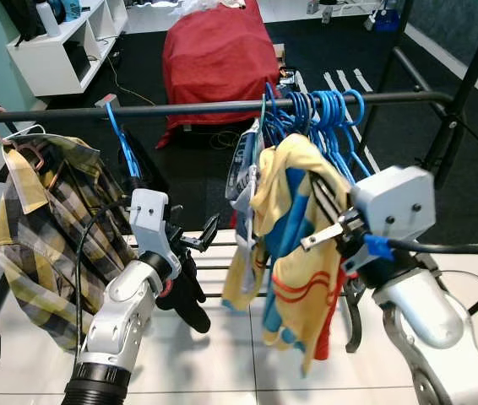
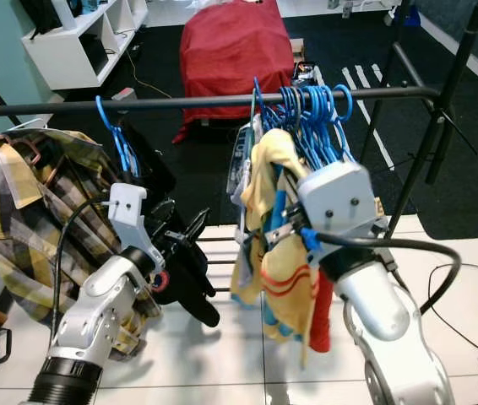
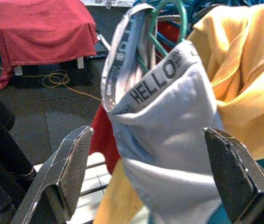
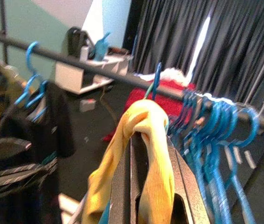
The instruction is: Hang hanger
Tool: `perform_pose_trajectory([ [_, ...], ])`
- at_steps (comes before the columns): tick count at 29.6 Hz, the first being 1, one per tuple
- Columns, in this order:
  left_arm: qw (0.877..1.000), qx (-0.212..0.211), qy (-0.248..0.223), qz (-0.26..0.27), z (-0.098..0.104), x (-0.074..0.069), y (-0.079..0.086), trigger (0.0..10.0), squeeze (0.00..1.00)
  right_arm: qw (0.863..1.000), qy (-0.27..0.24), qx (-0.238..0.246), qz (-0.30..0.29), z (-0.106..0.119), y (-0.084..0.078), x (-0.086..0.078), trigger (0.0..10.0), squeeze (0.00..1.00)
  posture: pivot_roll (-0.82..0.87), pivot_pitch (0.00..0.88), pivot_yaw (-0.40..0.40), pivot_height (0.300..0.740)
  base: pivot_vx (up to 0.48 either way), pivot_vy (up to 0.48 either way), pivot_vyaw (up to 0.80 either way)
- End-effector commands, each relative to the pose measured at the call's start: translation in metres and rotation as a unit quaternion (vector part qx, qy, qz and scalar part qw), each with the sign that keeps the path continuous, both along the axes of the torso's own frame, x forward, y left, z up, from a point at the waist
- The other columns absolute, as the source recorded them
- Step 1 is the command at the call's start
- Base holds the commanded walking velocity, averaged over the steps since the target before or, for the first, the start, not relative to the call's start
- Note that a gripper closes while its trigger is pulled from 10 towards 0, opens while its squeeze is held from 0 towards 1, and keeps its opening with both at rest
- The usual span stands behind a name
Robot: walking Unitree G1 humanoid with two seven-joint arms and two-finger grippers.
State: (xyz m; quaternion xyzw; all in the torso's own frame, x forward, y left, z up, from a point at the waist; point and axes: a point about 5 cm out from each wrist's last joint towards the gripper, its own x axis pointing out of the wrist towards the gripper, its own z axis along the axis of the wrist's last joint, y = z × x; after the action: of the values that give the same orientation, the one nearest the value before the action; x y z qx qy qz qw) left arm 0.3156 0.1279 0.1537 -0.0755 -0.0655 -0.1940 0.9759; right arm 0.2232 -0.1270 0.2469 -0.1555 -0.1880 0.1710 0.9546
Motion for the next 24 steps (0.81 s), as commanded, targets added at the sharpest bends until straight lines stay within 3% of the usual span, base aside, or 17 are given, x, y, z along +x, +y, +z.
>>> perform_pose_trajectory([
  [1,1.0,-0.001,0.009,0.001,-0.006,-0.001,0.002,10.0,0.0,1.0,0.008,-0.005,0.005,-0.003,0.002,-0.004,0.0,0.0,-0.19,0.147,0.089,0.74,0.0,0.0,0.0],
  [10,1.0,-0.003,0.004,-0.001,-0.005,-0.002,0.001,10.0,0.0,1.0,0.016,-0.005,-0.023,-0.009,-0.004,-0.004,0.0,0.0,-0.19,0.139,0.087,0.74,0.0,0.0,0.0],
  [19,1.0,-0.004,0.007,-0.001,-0.006,-0.003,0.001,10.0,0.0,0.996,0.074,-0.002,-0.053,-0.032,-0.011,0.0,0.0,0.0,-0.19,0.136,0.082,0.74,0.0,0.0,0.0],
  [20,1.0,-0.005,0.008,-0.003,-0.006,-0.003,0.001,10.0,0.0,0.992,0.109,0.013,-0.066,-0.043,-0.015,0.001,9.4,0.0,-0.19,0.138,0.081,0.74,0.0,0.0,0.0],
  [21,1.0,-0.003,0.007,-0.011,-0.006,-0.003,0.001,10.0,0.0,0.987,0.139,0.035,-0.074,-0.055,-0.019,0.0,10.0,0.0,-0.19,0.145,0.082,0.74,0.0,0.0,0.0],
  [24,1.0,0.008,0.004,-0.025,-0.005,-0.005,0.0,10.0,0.0,0.973,0.201,0.072,-0.088,-0.085,-0.025,-0.003,10.0,0.0,-0.19,0.149,0.081,0.74,0.0,0.0,0.0],
])
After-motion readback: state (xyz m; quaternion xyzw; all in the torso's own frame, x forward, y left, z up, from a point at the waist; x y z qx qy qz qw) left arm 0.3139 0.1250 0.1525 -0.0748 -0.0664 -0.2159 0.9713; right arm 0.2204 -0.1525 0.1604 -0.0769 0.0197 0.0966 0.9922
